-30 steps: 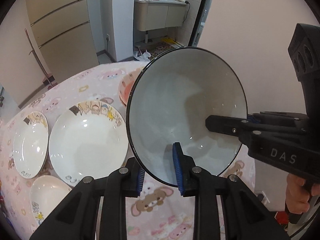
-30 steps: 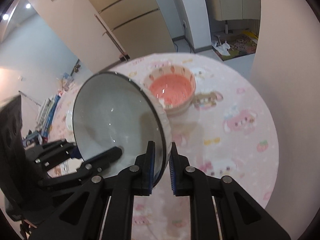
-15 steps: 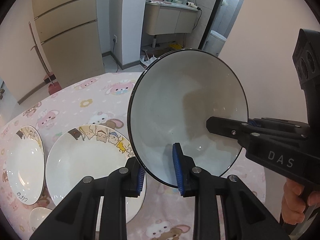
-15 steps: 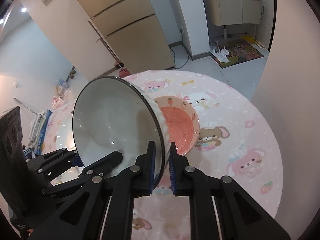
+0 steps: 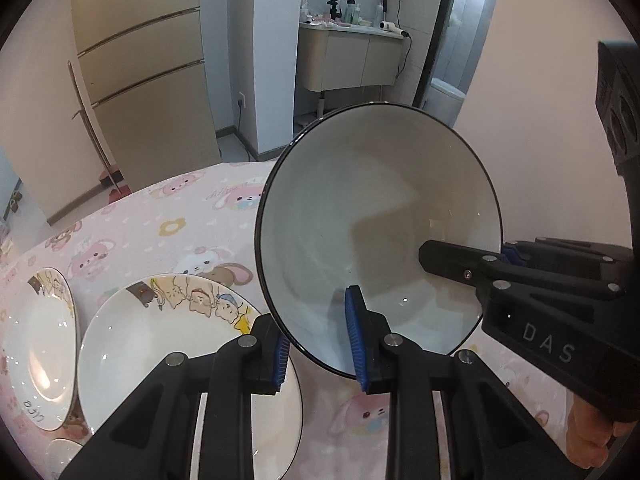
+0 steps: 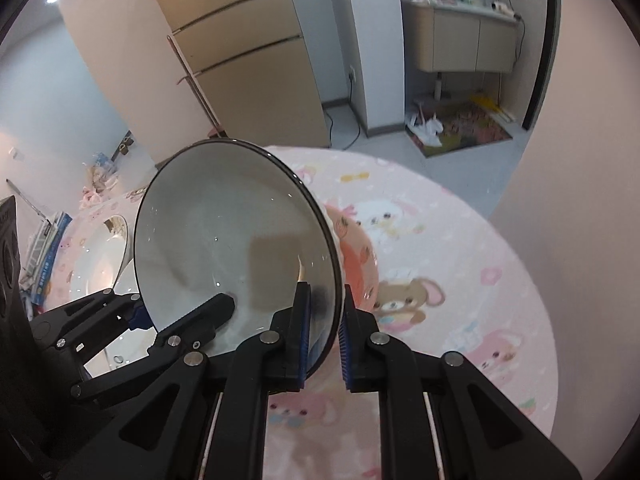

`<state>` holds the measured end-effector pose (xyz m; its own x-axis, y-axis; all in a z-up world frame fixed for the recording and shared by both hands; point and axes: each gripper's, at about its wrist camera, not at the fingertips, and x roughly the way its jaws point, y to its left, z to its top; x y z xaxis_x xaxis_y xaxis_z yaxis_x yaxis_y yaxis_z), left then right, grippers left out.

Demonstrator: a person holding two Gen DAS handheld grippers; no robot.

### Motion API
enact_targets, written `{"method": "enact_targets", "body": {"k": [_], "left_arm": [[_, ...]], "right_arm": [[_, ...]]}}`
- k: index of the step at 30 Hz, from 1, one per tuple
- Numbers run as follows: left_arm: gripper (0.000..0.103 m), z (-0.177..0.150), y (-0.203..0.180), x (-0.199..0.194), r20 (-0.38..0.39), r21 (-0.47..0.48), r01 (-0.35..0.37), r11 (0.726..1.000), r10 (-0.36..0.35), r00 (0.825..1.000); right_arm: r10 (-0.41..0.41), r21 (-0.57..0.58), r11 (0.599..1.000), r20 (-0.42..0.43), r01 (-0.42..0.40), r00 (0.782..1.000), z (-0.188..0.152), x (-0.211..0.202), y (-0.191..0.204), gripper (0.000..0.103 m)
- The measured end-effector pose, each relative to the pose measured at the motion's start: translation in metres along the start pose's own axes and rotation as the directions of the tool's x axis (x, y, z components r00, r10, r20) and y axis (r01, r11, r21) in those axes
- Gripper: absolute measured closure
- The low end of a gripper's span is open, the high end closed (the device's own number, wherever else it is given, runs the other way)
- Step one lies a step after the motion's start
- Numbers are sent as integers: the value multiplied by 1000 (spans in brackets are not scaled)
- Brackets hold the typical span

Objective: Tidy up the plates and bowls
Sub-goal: 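Carry the white bowl over the pink bowl stack and lower it in, then open both grippers to release the white bowl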

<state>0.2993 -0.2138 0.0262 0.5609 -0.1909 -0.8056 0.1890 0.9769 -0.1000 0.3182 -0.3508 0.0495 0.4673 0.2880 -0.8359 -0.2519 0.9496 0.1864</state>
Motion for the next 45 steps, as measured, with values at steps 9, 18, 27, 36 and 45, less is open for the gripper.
{"method": "enact_targets", "body": {"k": [9, 18, 27, 36, 45], "left_arm": [[75, -1, -5, 8, -18, 41, -67, 997, 68, 998], [75, -2, -7, 8, 13, 63, -95, 993, 94, 995], [74, -5, -7, 14, -4, 69, -96, 993, 96, 995], [74, 1, -9, -5, 59, 52, -68, 996, 65, 996], [62, 4, -13, -54, 248, 60, -70, 996, 54, 967]], "right_arm": [[10, 17, 1000, -37, -10, 999, -2, 13, -4, 90], [7, 17, 1000, -28, -7, 1000, -3, 10, -7, 87], [-19, 32, 999, -4, 19, 1000, 1, 12, -17, 88], [-21, 24, 1000, 41, 20, 999, 7, -4, -17, 98], [-13, 6, 1000, 126, 13, 992, 5, -37, -11, 99]]}}
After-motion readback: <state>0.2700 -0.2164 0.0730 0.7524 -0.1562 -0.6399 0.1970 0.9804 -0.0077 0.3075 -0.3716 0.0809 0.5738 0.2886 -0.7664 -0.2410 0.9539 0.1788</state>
